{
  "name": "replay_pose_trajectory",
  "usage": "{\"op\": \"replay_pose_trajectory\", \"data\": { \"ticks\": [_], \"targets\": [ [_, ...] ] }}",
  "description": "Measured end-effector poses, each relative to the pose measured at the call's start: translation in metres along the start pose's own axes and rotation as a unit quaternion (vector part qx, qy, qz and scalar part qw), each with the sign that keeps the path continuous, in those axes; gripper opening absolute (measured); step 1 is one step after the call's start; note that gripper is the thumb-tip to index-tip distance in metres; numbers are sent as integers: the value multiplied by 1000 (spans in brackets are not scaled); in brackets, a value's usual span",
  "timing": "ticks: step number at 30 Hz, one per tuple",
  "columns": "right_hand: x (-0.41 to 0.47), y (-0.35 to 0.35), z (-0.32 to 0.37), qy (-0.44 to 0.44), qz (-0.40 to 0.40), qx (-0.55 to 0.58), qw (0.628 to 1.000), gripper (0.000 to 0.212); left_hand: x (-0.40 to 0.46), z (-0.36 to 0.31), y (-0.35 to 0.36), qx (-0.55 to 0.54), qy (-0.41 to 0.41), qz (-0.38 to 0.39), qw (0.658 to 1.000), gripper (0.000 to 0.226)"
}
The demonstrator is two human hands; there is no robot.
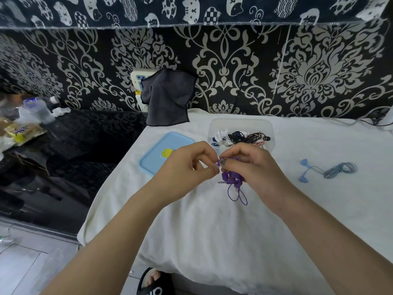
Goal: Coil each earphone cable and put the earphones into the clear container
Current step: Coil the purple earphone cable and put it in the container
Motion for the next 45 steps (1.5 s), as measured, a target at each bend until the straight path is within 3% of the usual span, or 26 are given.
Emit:
{"op": "replay_pose_trajectory", "data": {
  "ticks": [12,22,36,45],
  "targets": [
    [-1,-5,1,0,-14,9,1000,5,-3,-10,3,-23,30,4,999,14],
    [2,-2,-4,19,12,74,997,8,-4,-13,-1,9,32,-6,999,4],
    [-1,6,-2,28,49,171,984,14,-9,-28,-7,-23,74,-15,997,8],
    [-8,16,1,55,84,233,967,21,-8,-23,-4,-125,65,21,990,8]
  ]
}}
Point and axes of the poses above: each hand's wrist, its own x-axis towards the middle knuckle, its own y-axis out of the palm, z = x × y, the point moved 10 cm from there along x, towards the middle knuckle, and after that the axes turned 15 degrees about z, right-handed, at the moved point
